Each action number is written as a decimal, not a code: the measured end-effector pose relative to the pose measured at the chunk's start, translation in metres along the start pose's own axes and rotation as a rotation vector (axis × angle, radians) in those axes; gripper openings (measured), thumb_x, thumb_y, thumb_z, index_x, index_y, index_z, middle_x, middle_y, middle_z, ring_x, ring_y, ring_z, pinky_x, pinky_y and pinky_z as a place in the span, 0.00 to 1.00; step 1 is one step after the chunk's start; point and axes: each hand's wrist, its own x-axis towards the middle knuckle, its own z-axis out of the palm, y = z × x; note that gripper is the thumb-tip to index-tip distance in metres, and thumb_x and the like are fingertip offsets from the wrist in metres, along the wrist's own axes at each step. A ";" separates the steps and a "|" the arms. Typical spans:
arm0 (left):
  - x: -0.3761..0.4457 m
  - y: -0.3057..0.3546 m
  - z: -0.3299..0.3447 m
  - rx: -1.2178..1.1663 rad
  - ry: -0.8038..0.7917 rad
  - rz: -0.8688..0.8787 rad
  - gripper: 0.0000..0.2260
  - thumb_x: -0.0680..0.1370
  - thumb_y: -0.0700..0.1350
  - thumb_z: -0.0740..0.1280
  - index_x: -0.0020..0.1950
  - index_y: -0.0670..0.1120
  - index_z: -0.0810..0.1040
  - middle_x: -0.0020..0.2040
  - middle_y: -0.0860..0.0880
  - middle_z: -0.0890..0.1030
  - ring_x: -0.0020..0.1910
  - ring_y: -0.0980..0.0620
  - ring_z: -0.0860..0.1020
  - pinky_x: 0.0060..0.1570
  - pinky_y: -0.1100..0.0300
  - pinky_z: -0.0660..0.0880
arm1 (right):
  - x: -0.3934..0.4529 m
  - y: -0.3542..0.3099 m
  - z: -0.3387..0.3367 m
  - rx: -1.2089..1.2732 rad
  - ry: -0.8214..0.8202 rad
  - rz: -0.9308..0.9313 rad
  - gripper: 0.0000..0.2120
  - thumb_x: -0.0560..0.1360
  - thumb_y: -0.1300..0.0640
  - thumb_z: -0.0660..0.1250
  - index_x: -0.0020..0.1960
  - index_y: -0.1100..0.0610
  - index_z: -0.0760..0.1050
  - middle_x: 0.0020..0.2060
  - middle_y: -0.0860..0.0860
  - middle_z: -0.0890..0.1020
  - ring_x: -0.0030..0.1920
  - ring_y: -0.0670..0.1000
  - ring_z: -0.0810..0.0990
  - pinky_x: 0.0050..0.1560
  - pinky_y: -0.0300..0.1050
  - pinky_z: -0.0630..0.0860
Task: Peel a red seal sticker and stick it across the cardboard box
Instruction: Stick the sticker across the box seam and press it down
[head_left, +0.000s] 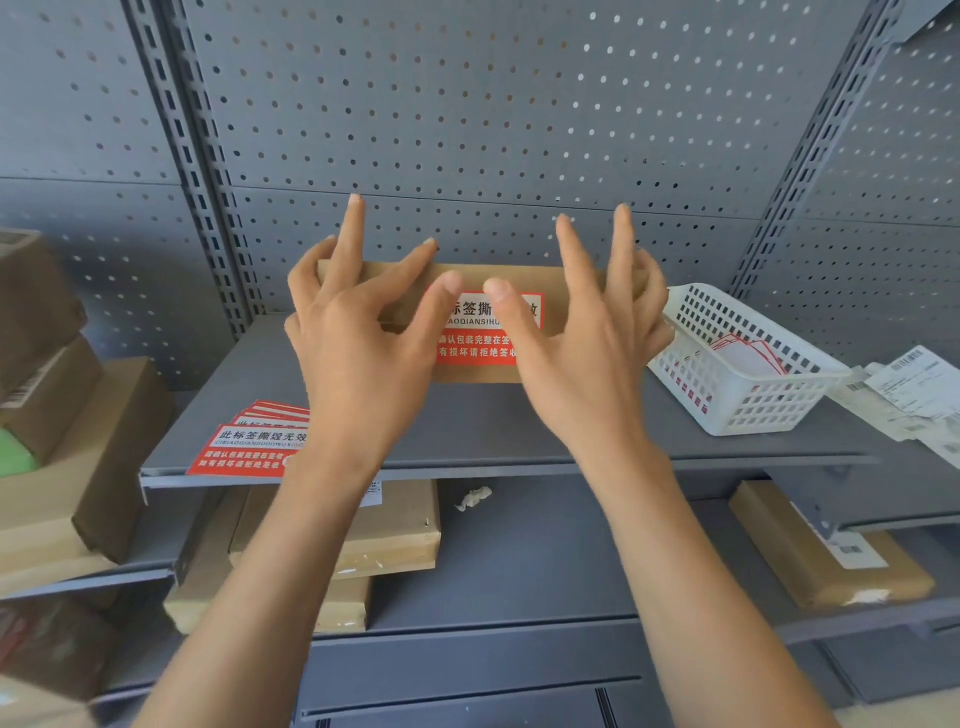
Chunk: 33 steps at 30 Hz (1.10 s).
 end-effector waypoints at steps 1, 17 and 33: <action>-0.001 0.000 0.003 0.001 0.029 -0.008 0.20 0.78 0.65 0.64 0.66 0.59 0.81 0.82 0.52 0.62 0.75 0.45 0.63 0.71 0.42 0.64 | 0.000 -0.002 0.005 -0.029 0.031 0.020 0.40 0.73 0.24 0.52 0.79 0.43 0.63 0.84 0.50 0.50 0.80 0.62 0.52 0.69 0.66 0.56; 0.000 -0.016 0.014 0.084 0.101 0.046 0.12 0.84 0.48 0.64 0.64 0.58 0.83 0.81 0.49 0.63 0.74 0.40 0.64 0.63 0.55 0.54 | 0.001 0.014 0.020 0.002 0.157 0.006 0.17 0.85 0.45 0.57 0.71 0.44 0.75 0.81 0.49 0.62 0.76 0.61 0.62 0.64 0.62 0.62; 0.001 -0.033 -0.001 0.121 -0.191 0.239 0.22 0.81 0.46 0.70 0.74 0.59 0.73 0.84 0.47 0.53 0.82 0.34 0.48 0.67 0.46 0.51 | 0.003 0.043 -0.004 0.091 -0.110 -0.170 0.25 0.81 0.49 0.68 0.77 0.44 0.69 0.82 0.48 0.59 0.80 0.63 0.53 0.73 0.68 0.56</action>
